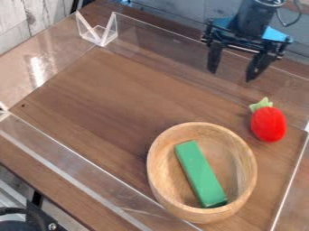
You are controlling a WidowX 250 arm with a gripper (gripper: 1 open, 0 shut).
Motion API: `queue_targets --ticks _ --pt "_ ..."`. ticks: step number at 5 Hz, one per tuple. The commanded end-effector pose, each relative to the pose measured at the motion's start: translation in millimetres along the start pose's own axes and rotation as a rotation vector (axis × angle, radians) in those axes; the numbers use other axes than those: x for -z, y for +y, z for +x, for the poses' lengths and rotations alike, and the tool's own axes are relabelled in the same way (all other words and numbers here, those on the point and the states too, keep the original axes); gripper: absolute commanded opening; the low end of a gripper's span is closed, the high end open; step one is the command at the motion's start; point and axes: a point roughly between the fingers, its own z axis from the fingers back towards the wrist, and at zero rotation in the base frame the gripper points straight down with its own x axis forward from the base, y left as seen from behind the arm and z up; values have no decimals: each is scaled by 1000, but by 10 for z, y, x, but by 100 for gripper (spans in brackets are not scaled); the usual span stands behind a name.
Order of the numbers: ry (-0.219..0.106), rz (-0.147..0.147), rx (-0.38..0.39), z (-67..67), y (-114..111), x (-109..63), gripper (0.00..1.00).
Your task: Move the red object to the right side of the table
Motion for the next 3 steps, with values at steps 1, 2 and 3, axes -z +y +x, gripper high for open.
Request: queue_targets --ticks 1,2,3 --pt "-65 -14 -42 90 211 -286 100" --pt "-64 15 -97 107 292 -135 100" --pt "-81 33 -155 126 423 -4 100"
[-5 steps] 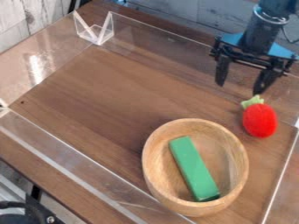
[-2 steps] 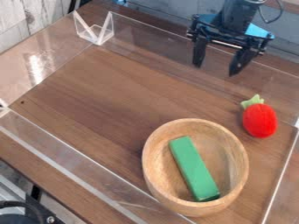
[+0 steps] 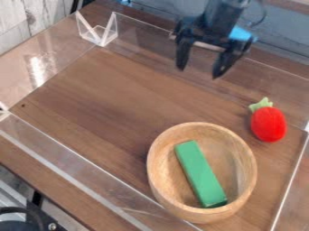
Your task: Move the red object to the right side of the table
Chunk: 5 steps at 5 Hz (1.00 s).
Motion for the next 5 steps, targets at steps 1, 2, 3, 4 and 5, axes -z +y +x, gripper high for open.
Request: queue_targets --ticks 1,2,3,4,5 --pt "-75 -20 -125 144 208 -237 100" --pt "-60 10 -208 170 246 -211 100" --pt "-62 24 -201 162 355 -171 100" --pt "-68 34 -196 159 463 -147 100" --pt "-80 34 -187 179 608 -150 100"
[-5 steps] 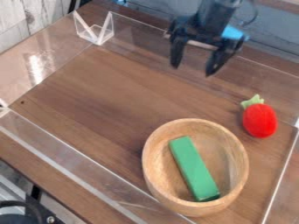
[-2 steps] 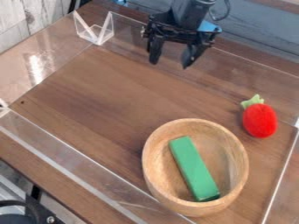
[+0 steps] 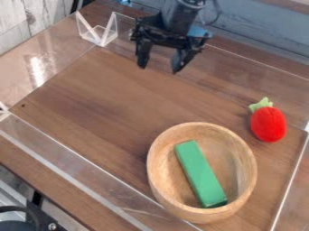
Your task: Move the red object to the right side of the table
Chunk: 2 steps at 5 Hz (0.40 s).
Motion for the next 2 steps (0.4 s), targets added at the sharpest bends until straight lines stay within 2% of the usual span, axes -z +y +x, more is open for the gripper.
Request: queue_targets --ticks 1,2 --pt "-50 -33 -28 175 150 -42 100" --pt "-52 -30 -33 286 256 89 100"
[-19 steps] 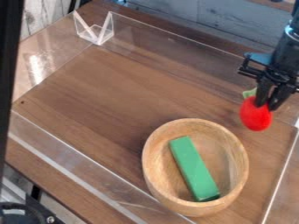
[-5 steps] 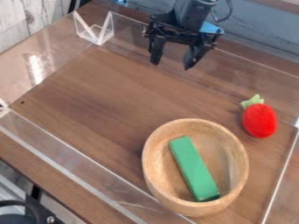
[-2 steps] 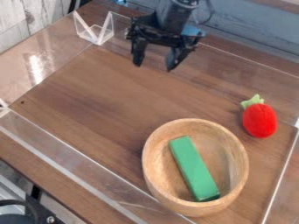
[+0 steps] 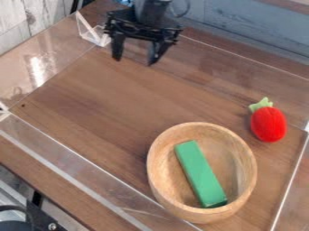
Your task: Move the red object to the right side of the table
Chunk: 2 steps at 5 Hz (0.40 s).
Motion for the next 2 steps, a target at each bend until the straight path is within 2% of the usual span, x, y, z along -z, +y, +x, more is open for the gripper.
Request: queue_targets --ticks 1,2 --pt "-41 -24 35 98 12 -208 100" --pt "-51 -38 81 136 -9 -327 100"
